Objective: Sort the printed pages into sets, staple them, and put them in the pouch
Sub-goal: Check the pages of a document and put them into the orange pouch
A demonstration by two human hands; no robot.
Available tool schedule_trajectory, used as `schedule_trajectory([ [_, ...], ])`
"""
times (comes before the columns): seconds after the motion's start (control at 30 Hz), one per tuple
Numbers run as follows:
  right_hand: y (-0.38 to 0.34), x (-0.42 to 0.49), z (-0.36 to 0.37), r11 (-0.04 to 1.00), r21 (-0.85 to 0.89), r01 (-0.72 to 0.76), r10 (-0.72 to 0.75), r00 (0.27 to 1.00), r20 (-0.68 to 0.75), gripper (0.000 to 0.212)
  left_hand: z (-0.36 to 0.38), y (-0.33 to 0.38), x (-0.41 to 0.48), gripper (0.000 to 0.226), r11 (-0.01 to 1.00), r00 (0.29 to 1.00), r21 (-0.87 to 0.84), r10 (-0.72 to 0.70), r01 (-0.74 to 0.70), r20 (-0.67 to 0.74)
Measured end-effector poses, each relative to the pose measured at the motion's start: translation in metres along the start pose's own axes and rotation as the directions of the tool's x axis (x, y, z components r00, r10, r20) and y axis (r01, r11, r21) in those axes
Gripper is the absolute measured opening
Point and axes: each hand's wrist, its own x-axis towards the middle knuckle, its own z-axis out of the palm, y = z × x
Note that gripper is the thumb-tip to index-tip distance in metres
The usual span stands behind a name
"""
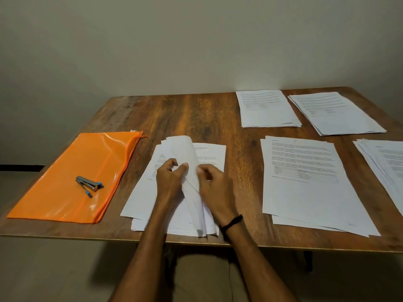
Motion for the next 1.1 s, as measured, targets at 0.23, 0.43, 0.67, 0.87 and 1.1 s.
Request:
schedule_trajectory([
  [0.23,-0.003,0.006,-0.006,0.826,-0.494,-0.27,0.251,0.962,-0.106,0.045,-0.001,0.006,-0.002,0.013,0.995,0.997,-0.078,-0.065,0.061,-0.05],
  [0.43,-0.007,0.015,-0.004,0.977,-0.022,-0.211,0.212,0.974,0.079,0.033,0.001,0.007,-0.004,0.016,0.998,0.997,-0.047,-0.049,0.046,-0.062],
  [0.67,-0.016,0.011,-0.019,0.971,0.095,-0.22,0.213,0.974,0.081,0.054,0.011,0.022,-0.003,0.075,0.918,0.999,0.395,0.016,-0.027,0.033],
  [0.87,-0.008,0.019,-0.054,0.971,0.117,-0.207,0.221,0.967,-0.126,0.032,0.029,0.048,0.001,0.077,0.697,0.994,0.709,0.079,-0.104,0.069],
  [1.1,-0.013,0.032,-0.146,0.977,-0.087,-0.196,0.151,0.917,-0.369,0.025,0.052,0.036,0.009,0.087,0.525,0.996,0.85,-0.091,0.038,0.012],
])
